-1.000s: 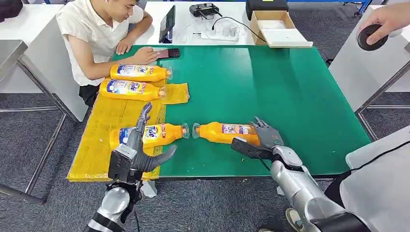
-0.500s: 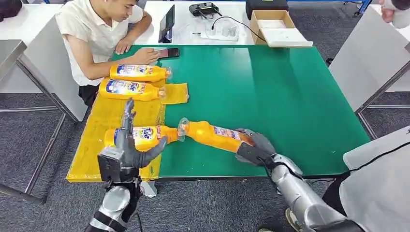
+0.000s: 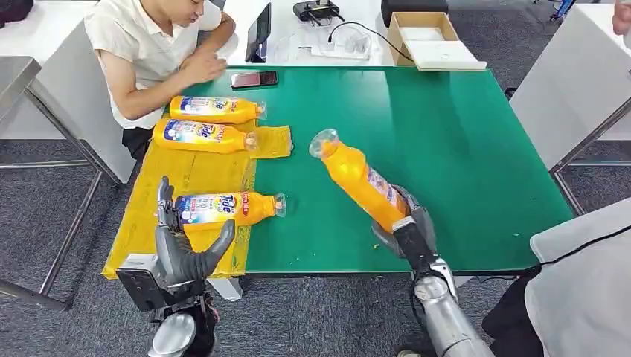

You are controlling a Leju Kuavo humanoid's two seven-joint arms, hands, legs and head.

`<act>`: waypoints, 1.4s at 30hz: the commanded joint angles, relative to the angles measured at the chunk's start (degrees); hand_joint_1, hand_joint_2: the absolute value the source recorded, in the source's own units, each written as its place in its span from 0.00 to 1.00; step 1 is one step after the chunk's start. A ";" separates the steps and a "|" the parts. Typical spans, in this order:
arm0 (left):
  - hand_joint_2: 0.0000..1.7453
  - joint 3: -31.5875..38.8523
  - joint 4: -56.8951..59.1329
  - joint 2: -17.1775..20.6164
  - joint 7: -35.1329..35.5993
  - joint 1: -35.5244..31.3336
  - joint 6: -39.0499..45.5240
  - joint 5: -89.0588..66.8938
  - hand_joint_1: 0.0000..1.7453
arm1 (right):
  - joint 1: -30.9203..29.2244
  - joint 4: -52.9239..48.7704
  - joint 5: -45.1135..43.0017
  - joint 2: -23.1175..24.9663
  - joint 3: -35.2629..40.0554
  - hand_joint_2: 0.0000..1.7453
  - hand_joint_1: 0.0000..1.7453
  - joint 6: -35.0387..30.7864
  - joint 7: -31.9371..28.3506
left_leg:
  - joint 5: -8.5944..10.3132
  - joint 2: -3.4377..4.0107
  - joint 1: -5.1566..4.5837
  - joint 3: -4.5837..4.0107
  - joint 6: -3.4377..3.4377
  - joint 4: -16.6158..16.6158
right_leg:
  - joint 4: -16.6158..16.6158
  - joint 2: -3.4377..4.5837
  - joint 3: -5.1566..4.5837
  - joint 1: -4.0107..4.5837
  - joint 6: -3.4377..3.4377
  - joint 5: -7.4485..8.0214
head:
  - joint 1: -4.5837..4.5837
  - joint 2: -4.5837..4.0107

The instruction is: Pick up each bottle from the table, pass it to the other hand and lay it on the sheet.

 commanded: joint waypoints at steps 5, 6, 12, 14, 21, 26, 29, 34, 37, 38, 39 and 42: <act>1.00 -5.94 0.85 3.96 8.57 -0.36 -11.10 6.08 0.00 | 2.33 -6.46 -1.35 1.59 -2.53 1.00 1.00 0.48 -0.60 | -0.02 0.04 0.02 0.02 -0.08 -0.04 | -0.01 -0.02 -0.02 0.04 -0.08 -0.02 | -0.02 0.00; 1.00 -7.68 1.56 4.76 11.68 -0.13 -17.60 10.07 0.00 | 3.06 -7.73 -1.82 2.29 -1.62 1.00 1.00 1.73 -1.47 | -0.06 0.09 0.05 0.10 -0.13 -0.04 | -0.02 -0.01 0.06 0.07 -0.14 -0.06 | 0.00 0.00; 1.00 -9.87 3.63 5.51 12.55 0.26 -22.18 10.65 0.00 | 3.66 -9.74 -1.88 4.22 0.97 1.00 1.00 2.90 -2.02 | -0.06 0.10 0.05 0.11 -0.11 -0.06 | -0.04 0.01 0.05 0.06 -0.12 -0.05 | 0.00 -0.02; 1.00 -10.46 5.23 5.14 12.16 0.09 -22.40 9.66 0.00 | 3.81 -10.76 -2.11 5.04 3.10 1.00 1.00 3.70 -2.09 | -0.08 0.13 0.06 0.17 -0.13 -0.07 | -0.04 0.02 0.10 0.08 -0.15 -0.07 | 0.00 0.00; 1.00 -10.85 11.53 2.38 13.30 -4.05 -22.27 7.50 0.00 | 3.58 -6.88 0.53 7.94 20.31 1.00 1.00 5.72 -0.87 | -0.05 0.20 0.10 0.04 -0.12 -0.07 | -0.04 0.08 -0.04 0.10 -0.14 -0.03 | -0.02 0.00; 1.00 -10.98 11.92 1.57 13.58 -4.58 -22.41 9.29 0.00 | 3.21 -1.64 0.92 9.32 24.64 1.00 1.00 5.93 -2.04 | -0.03 0.14 0.09 0.03 -0.09 -0.08 | -0.05 0.05 -0.04 0.08 -0.11 -0.04 | 0.00 0.00; 1.00 -9.61 9.94 0.27 12.36 -4.24 -20.98 11.69 0.00 | 3.25 0.08 0.80 10.10 26.88 1.00 1.00 6.51 -2.30 | -0.03 0.10 0.07 -0.02 -0.09 -0.07 | -0.04 0.02 -0.07 0.07 -0.10 -0.04 | 0.00 0.00; 1.00 -8.16 4.44 -0.60 9.97 -3.11 -18.76 14.44 0.00 | 3.34 2.57 0.06 10.43 28.75 1.00 1.00 7.32 -2.82 | -0.07 0.11 0.10 0.00 -0.11 -0.04 | -0.01 0.01 -0.04 0.10 -0.13 -0.08 | 0.02 0.00; 1.00 -7.27 3.57 -0.67 10.36 -3.05 -18.23 16.19 0.00 | 2.99 3.89 0.13 10.65 29.43 1.00 1.00 7.25 -2.93 | -0.06 0.12 0.11 -0.02 -0.11 -0.03 | -0.02 0.03 -0.05 0.10 -0.13 -0.05 | 0.00 -0.02; 1.00 -7.17 3.53 -0.62 10.37 -3.18 -18.22 16.24 0.00 | 3.02 3.95 0.13 10.73 29.49 1.00 1.00 7.25 -2.95 | -0.03 0.10 0.08 -0.08 -0.09 -0.03 | 0.00 0.01 -0.12 0.07 -0.11 -0.04 | 0.00 0.00; 1.00 -7.17 3.53 -0.62 10.37 -3.18 -18.22 16.24 0.00 | 3.02 3.95 0.13 10.73 29.49 1.00 1.00 7.25 -2.95 | -0.06 0.14 0.12 0.04 -0.14 -0.05 | -0.03 0.01 0.00 0.12 -0.16 -0.07 | 0.00 0.00; 1.00 -7.17 3.53 -0.62 10.37 -3.18 -18.22 16.24 0.00 | 3.02 3.95 0.13 10.73 29.49 1.00 1.00 7.25 -2.95 | -0.05 0.04 0.11 0.01 -0.12 -0.04 | -0.03 -0.07 -0.01 0.11 -0.16 -0.08 | 0.00 -0.02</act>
